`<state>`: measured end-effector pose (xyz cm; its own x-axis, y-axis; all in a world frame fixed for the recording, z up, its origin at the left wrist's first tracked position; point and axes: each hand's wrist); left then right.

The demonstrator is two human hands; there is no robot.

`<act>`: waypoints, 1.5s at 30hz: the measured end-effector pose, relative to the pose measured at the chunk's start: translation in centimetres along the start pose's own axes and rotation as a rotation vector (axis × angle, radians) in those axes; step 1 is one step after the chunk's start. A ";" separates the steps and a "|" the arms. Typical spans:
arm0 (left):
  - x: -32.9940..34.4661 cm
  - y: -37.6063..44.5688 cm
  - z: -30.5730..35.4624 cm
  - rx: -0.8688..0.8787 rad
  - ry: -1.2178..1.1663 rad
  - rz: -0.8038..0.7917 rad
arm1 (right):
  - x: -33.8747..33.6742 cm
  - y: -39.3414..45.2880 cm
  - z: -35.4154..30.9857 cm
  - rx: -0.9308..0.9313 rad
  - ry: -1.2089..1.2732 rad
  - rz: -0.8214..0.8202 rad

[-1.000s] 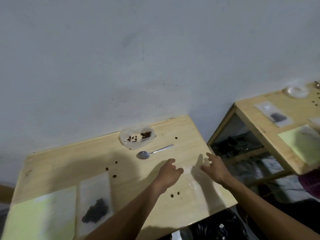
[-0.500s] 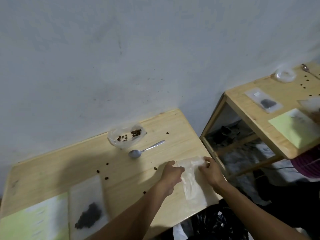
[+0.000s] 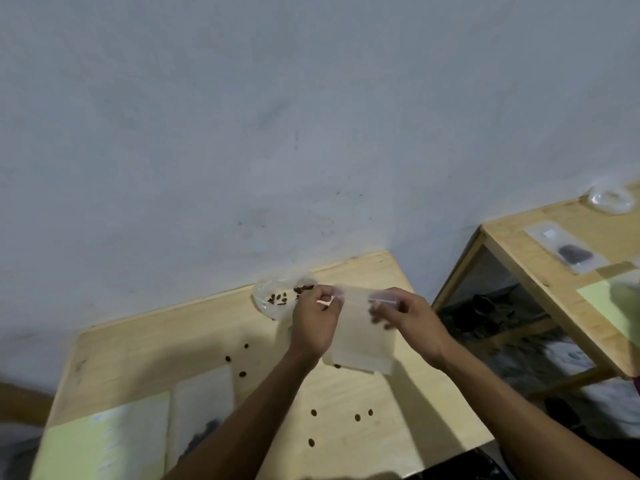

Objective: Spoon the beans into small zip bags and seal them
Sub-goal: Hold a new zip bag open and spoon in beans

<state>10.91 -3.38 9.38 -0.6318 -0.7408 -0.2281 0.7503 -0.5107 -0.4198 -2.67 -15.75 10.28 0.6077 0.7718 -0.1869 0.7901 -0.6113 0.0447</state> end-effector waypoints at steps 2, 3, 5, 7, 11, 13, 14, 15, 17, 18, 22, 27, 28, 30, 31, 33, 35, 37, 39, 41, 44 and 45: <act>-1.6 0.1 1.3 -0.023 -0.071 0.092 | 1.5 1.0 -1.3 -0.086 -0.012 -0.011; -2.2 0.0 2.0 -0.056 -0.138 0.120 | 2.3 1.4 -1.9 -0.136 -0.027 -0.011; -3.4 -0.1 3.3 -0.160 -0.328 0.103 | 3.8 2.4 -3.0 -0.226 -0.062 -0.039; -4.6 -0.5 4.4 -0.265 -0.502 -0.010 | 5.2 3.2 -4.0 -0.286 -0.083 -0.101; -7.0 -0.7 5.8 -0.267 -0.626 -0.107 | 7.1 4.6 -4.9 -0.372 -0.138 -0.268; -7.9 -0.6 6.2 -0.213 -0.641 -0.068 | 7.7 5.1 -5.2 -0.376 -0.127 -0.361; -8.1 -0.5 6.2 -0.197 -0.630 -0.047 | 8.0 5.4 -5.3 -0.361 -0.101 -0.380; -8.4 -0.3 6.2 -0.185 -0.624 -0.034 | 8.1 5.6 -5.6 -0.341 -0.058 -0.375; -8.8 0.1 6.0 -0.150 -0.616 -0.041 | 8.6 6.3 -6.1 -0.318 0.016 -0.321; -8.9 0.3 6.0 -0.130 -0.604 -0.051 | 8.8 6.7 -6.4 -0.317 0.029 -0.293; -8.8 0.8 6.1 -0.065 -0.556 -0.056 | 9.1 7.6 -6.8 -0.318 0.066 -0.263; -8.3 1.3 6.2 -0.025 -0.497 -0.019 | 8.7 7.8 -6.5 -0.232 0.163 -0.213; -8.1 1.4 6.2 -0.023 -0.495 -0.016 | 8.7 7.8 -6.3 -0.236 0.155 -0.204; -7.7 1.6 6.1 -0.026 -0.504 -0.001 | 8.7 7.8 -6.1 -0.256 0.132 -0.182; -7.4 1.7 6.0 -0.029 -0.510 0.013 | 8.7 7.8 -6.0 -0.266 0.115 -0.162; -7.0 2.0 5.8 -0.023 -0.476 0.045 | 8.8 7.8 -5.6 -0.290 0.039 -0.108; -6.6 2.2 5.6 -0.006 -0.419 0.068 | 9.1 8.0 -4.9 -0.312 -0.033 -0.074; -6.3 2.5 5.4 0.008 -0.390 0.096 | 9.3 8.0 -4.4 -0.324 -0.063 -0.061; -6.1 2.7 5.1 0.013 -0.381 0.114 | 9.4 8.0 -4.2 -0.324 -0.082 -0.053; -6.0 2.9 4.8 0.016 -0.345 0.119 | 9.4 7.9 -4.3 -0.301 -0.079 -0.041; -5.9 3.0 4.5 0.042 -0.196 0.176 | 9.5 7.8 -4.3 -0.271 -0.108 -0.041; -5.9 3.0 4.4 0.054 -0.148 0.196 | 9.6 7.8 -4.1 -0.266 -0.129 -0.039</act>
<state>17.79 -2.47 13.32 -0.4410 -0.8818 -0.1673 0.8674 -0.3709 -0.3318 9.61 -12.41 12.90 0.5746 0.7551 -0.3158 0.8163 -0.5008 0.2878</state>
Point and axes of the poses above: each hand's wrist, its own y-axis towards the middle knuckle, its own x-axis out of the palm, z = x × y, and after that the axes turned 15 degrees about -x, right-handed
